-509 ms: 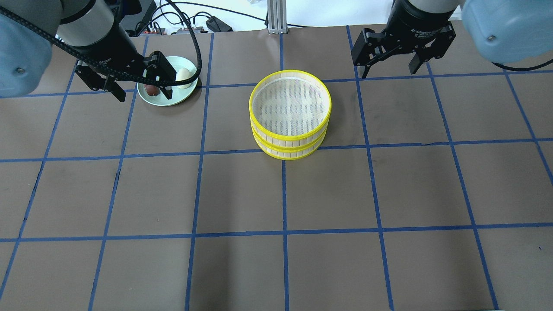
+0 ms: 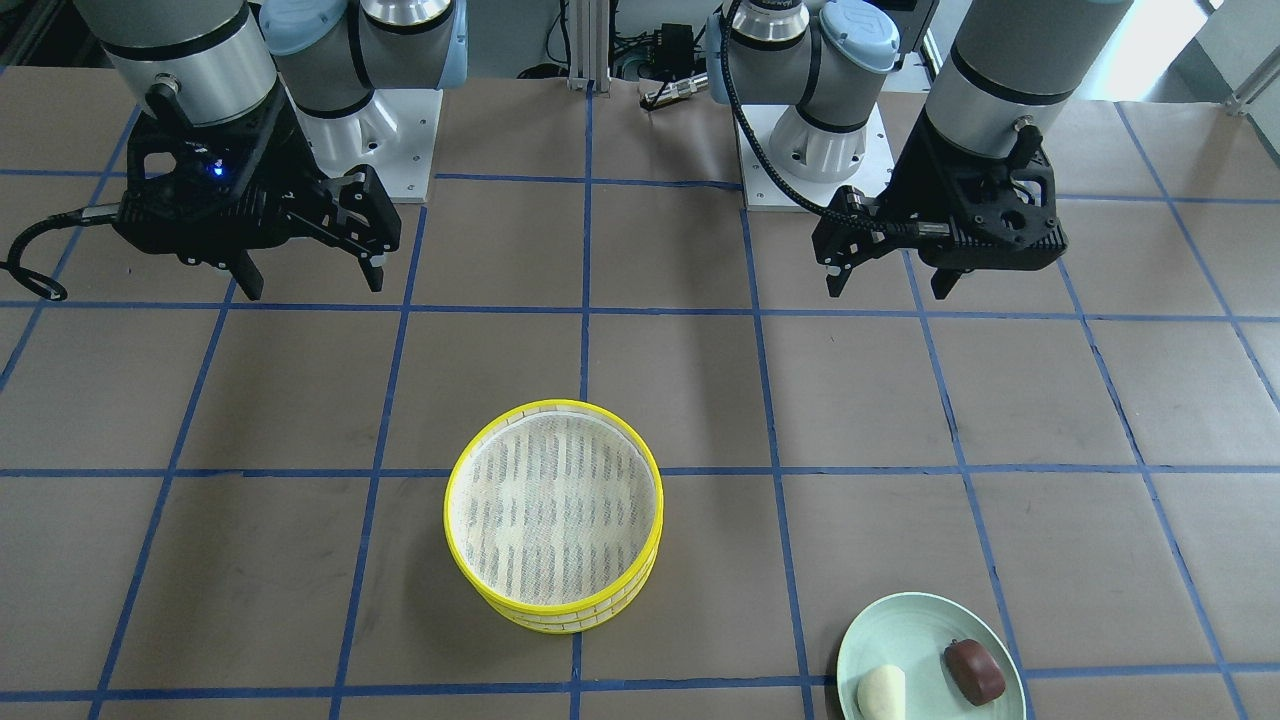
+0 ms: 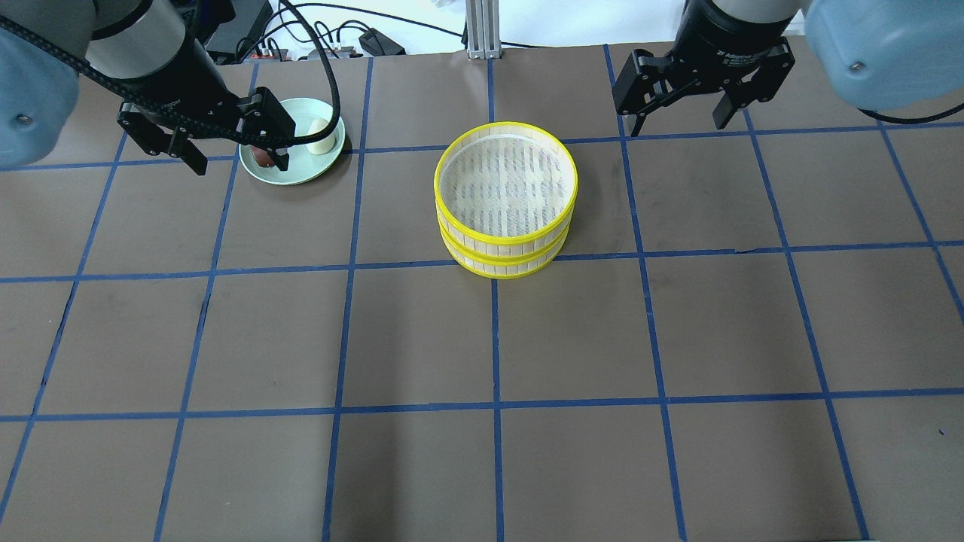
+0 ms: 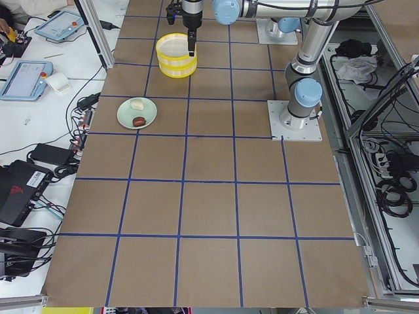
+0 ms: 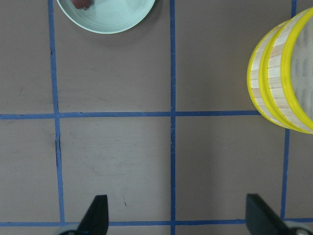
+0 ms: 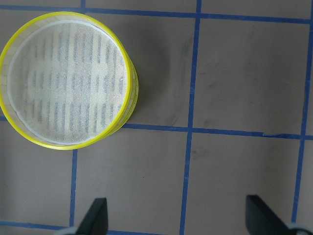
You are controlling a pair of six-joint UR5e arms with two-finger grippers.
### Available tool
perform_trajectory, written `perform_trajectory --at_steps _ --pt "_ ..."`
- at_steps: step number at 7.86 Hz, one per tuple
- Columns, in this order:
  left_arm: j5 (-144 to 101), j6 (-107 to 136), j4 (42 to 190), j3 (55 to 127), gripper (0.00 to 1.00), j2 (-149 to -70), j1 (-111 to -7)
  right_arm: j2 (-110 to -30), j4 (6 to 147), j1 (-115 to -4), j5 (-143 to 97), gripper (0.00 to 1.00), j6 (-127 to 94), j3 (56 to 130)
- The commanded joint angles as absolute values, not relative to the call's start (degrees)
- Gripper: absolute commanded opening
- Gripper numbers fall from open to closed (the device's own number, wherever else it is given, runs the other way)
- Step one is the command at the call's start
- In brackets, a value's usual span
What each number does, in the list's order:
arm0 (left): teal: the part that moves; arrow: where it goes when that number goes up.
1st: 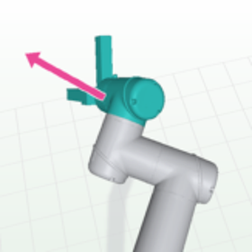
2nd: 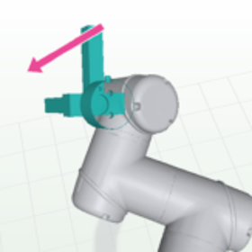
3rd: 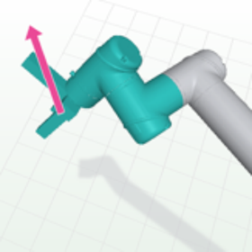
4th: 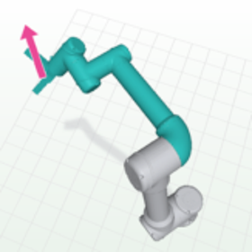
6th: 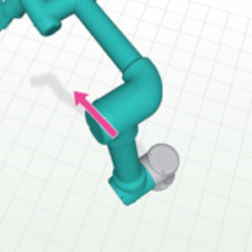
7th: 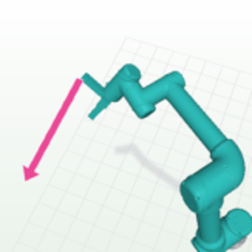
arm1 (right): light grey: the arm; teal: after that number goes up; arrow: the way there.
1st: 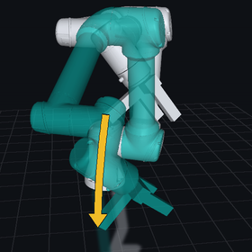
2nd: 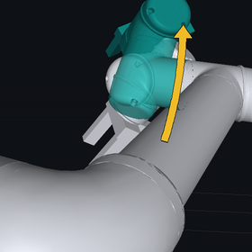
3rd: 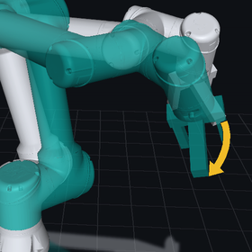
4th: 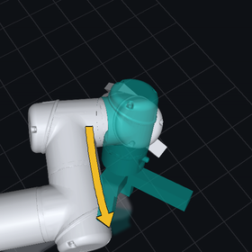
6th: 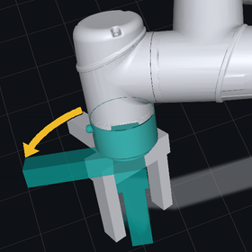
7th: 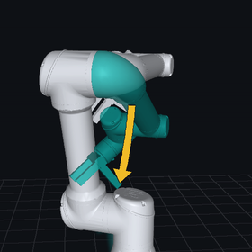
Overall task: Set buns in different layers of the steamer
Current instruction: 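Move the left gripper over the white bun on the green plate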
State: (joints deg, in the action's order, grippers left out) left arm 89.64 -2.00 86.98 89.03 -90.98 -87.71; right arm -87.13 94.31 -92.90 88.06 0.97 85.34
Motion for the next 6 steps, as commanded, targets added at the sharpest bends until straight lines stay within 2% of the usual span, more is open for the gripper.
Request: perform_trajectory --at_steps 1,3,6 --pt "92.9 -2.2 86.6 89.0 1.00 -91.7 -83.9 -87.2 94.4 -92.9 88.0 1.00 0.9 85.3" --pt "93.1 -2.4 81.8 89.2 1.00 -95.0 -77.5 -87.2 96.0 -92.9 88.0 1.00 1.0 85.3" --pt "92.5 -3.2 67.9 89.6 1.00 -101.8 -77.2 -87.2 96.1 -92.9 88.0 1.00 0.9 85.3"
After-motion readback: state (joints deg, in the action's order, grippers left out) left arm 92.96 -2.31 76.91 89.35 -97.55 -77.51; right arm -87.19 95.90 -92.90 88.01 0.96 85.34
